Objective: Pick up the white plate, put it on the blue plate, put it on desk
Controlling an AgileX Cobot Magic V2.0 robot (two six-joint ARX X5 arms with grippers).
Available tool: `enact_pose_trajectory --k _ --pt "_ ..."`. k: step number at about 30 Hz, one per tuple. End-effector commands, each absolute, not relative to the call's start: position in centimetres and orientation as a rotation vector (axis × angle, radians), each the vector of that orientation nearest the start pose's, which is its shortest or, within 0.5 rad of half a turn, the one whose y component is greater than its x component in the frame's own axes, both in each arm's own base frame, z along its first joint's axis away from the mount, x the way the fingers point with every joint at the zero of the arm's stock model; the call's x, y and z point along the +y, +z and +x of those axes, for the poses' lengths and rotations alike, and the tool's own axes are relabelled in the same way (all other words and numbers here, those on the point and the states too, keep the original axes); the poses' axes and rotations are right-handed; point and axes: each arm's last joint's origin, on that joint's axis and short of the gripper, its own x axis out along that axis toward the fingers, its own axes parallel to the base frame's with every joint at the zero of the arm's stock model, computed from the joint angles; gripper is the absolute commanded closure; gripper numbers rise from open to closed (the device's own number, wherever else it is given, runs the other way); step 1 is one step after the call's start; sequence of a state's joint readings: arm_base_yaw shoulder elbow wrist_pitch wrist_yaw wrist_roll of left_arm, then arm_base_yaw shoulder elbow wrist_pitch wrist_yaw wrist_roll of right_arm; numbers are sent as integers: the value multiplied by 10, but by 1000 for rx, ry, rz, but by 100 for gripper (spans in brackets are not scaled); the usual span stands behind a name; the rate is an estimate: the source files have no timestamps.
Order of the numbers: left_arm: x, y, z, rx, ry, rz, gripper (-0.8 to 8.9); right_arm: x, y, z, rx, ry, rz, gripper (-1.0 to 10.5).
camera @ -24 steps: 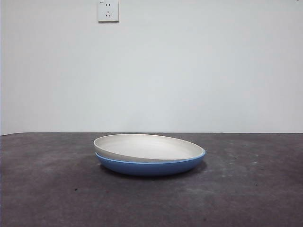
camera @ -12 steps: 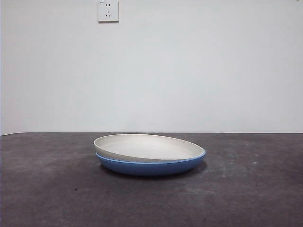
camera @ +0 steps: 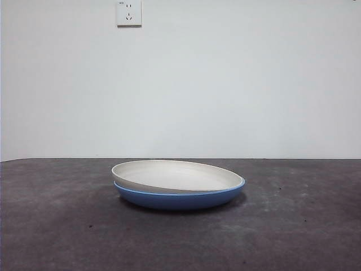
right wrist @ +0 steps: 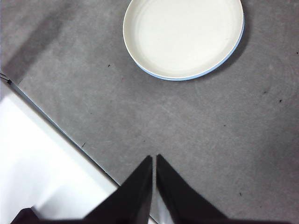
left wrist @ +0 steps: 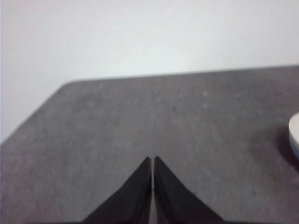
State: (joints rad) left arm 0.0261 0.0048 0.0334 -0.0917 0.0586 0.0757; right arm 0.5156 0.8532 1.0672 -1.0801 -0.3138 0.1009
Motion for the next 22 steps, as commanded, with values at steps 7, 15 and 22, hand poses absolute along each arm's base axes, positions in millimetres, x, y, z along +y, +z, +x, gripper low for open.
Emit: enact_pose_trajectory --k 7,15,22 --pt "1 149 96 177 -37 58 805 76 346 114 898 744 -10 939" --pt "1 149 96 177 -38 57 805 76 346 114 898 744 -10 939" --pt "1 149 96 177 -37 57 805 76 346 114 898 744 -10 939"
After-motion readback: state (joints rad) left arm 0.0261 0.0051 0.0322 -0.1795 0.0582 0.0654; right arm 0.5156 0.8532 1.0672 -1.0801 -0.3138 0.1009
